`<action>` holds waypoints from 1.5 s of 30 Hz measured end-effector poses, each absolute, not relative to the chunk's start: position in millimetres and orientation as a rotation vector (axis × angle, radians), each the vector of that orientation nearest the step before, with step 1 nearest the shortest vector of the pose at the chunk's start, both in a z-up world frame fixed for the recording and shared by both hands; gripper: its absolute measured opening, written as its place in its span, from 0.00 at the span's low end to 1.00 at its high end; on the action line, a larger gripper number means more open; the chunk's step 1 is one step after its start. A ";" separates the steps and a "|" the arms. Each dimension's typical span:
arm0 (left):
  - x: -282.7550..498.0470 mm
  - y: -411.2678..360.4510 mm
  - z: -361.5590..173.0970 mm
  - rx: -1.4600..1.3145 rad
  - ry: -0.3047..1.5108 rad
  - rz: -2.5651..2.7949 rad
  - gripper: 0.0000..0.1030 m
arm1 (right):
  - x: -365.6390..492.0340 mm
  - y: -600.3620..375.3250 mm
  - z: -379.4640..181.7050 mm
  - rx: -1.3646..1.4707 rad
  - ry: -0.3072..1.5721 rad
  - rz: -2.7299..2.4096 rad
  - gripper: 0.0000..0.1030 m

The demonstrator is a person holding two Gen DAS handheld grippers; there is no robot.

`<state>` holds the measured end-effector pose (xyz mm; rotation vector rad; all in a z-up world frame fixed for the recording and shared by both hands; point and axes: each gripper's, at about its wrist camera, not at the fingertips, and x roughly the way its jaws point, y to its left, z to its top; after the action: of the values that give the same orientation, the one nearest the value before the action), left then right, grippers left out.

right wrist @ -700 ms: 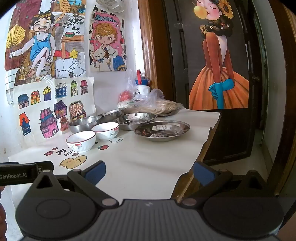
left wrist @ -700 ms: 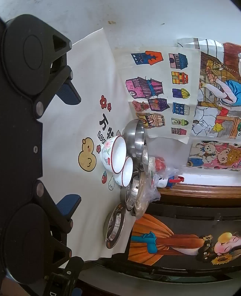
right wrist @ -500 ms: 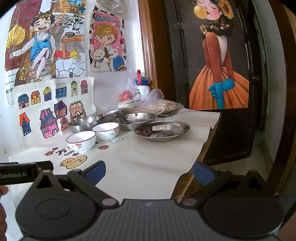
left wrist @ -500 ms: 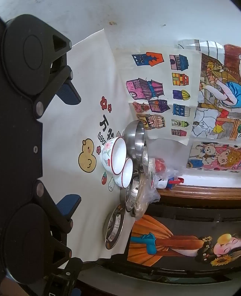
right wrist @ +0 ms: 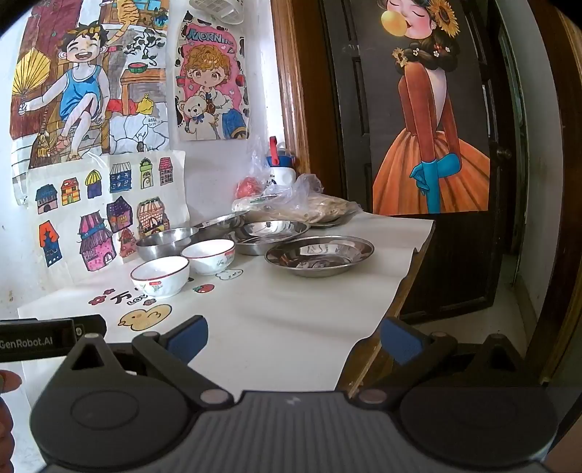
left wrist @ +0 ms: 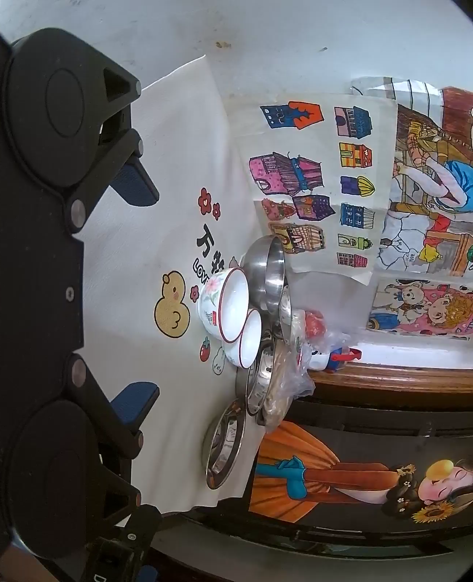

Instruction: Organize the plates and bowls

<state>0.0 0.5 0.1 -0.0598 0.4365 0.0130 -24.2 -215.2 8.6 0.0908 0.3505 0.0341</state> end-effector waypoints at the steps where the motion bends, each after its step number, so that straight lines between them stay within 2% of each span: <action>1: 0.0 0.5 0.1 -0.060 0.437 0.013 0.99 | -24.1 -215.2 8.5 0.091 0.352 0.034 1.00; 45: 0.3 4.4 -0.7 -0.063 0.434 0.013 0.99 | -26.2 -217.0 4.0 0.098 0.361 0.036 1.00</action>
<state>0.3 4.4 -0.7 -0.0629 0.4341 0.0131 -26.2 -217.0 4.0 0.0982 0.3613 0.0364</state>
